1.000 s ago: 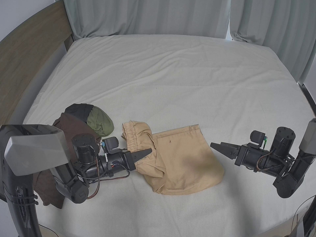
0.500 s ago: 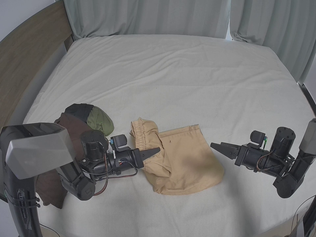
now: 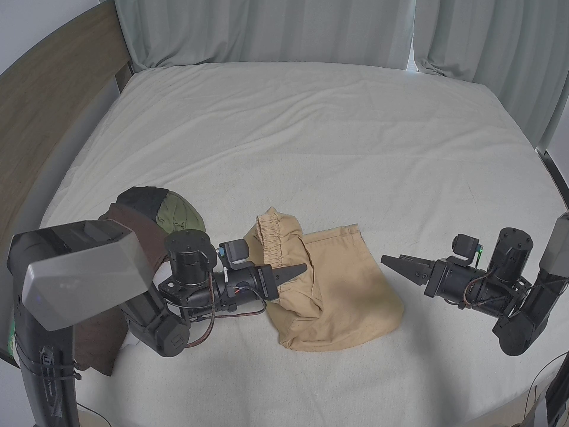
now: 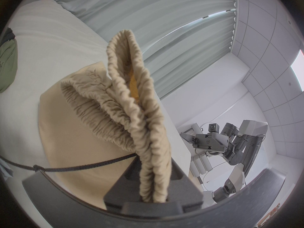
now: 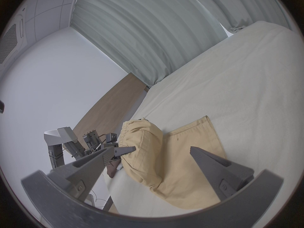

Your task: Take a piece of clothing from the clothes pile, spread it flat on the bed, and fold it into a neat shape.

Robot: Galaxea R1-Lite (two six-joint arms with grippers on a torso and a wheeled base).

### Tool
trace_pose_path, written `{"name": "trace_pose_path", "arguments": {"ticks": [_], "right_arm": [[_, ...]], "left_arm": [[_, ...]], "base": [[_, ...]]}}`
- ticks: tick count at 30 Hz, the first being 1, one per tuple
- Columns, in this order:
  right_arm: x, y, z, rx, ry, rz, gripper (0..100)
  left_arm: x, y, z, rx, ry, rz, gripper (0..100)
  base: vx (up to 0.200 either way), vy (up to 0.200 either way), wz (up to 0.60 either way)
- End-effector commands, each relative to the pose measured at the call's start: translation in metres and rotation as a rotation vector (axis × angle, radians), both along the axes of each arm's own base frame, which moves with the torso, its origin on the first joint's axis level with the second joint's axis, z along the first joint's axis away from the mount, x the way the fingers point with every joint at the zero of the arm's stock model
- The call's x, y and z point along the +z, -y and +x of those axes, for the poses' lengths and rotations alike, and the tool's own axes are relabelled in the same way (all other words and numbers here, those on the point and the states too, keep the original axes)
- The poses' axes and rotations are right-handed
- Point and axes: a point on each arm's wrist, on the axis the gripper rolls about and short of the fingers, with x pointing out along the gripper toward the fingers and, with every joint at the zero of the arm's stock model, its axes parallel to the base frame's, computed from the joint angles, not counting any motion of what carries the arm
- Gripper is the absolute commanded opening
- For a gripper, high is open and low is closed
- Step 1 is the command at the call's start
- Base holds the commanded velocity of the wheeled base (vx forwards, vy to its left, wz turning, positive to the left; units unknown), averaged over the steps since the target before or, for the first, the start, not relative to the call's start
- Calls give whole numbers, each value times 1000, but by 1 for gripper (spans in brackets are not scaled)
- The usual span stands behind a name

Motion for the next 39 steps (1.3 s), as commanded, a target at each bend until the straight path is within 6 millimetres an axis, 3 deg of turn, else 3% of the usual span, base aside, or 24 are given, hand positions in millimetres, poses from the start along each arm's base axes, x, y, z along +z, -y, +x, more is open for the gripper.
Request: {"name": "trace_pose_path", "arguments": {"ticks": [1, 15, 22, 28, 39], "right_arm": [[0, 0, 1, -2, 0, 0, 100], [2, 3, 4, -13, 10, 6, 100], [4, 9, 9, -30, 19, 12, 100], [4, 11, 9, -34, 21, 12, 100], [4, 11, 9, -36, 22, 13, 100]], "left_arm": [[-7, 6, 2, -10, -9, 5, 0], [-6, 24, 10, -36, -33, 10, 0], [-4, 42, 14, -36, -69, -39, 0], [-11, 46, 17, -26, -73, -34, 0], [-7, 57, 16, -44, -63, -40, 0]], "base": [[0, 0, 0], [0, 0, 0], [0, 0, 0], [0, 0, 0], [0, 0, 0]]}}
